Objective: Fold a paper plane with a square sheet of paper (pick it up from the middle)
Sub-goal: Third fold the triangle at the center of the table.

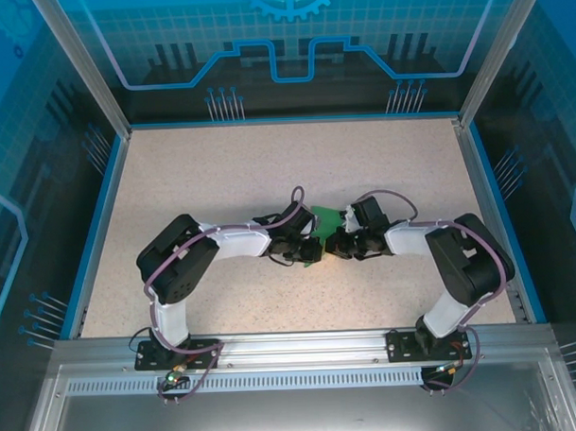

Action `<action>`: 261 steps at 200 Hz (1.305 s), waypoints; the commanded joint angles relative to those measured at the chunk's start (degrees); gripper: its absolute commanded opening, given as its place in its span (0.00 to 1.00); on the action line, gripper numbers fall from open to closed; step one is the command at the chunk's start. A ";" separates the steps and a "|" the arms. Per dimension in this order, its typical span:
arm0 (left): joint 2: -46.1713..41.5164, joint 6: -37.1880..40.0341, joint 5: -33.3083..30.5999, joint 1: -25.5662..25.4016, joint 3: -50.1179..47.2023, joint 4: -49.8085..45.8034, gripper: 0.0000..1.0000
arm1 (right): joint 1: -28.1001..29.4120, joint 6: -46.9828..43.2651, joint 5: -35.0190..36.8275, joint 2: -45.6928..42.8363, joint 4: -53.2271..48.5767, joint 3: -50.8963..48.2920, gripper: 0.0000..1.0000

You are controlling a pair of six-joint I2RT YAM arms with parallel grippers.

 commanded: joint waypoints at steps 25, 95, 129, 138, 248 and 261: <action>-2.35 0.70 1.54 0.16 -2.09 -1.78 0.13 | 0.51 -2.89 3.89 3.03 -2.87 2.63 0.07; -3.90 0.36 1.07 -1.03 -4.04 -3.21 0.13 | 0.86 -5.75 8.25 3.63 -8.45 3.89 0.07; -4.00 0.82 -0.67 -1.39 -4.92 -4.86 0.13 | 0.84 -6.18 8.43 3.62 -8.79 4.01 0.07; -4.14 1.19 -1.69 -1.57 -4.97 -5.89 0.13 | 0.86 -6.30 8.48 3.63 -8.95 4.04 0.07; -5.00 0.00 -11.08 -5.04 -8.91 -13.54 0.13 | 0.88 -7.48 10.95 3.48 -10.69 4.08 0.07; -5.31 -0.09 -11.66 -5.56 -9.20 -14.51 0.13 | 0.87 -7.70 11.27 3.61 -10.78 4.08 0.07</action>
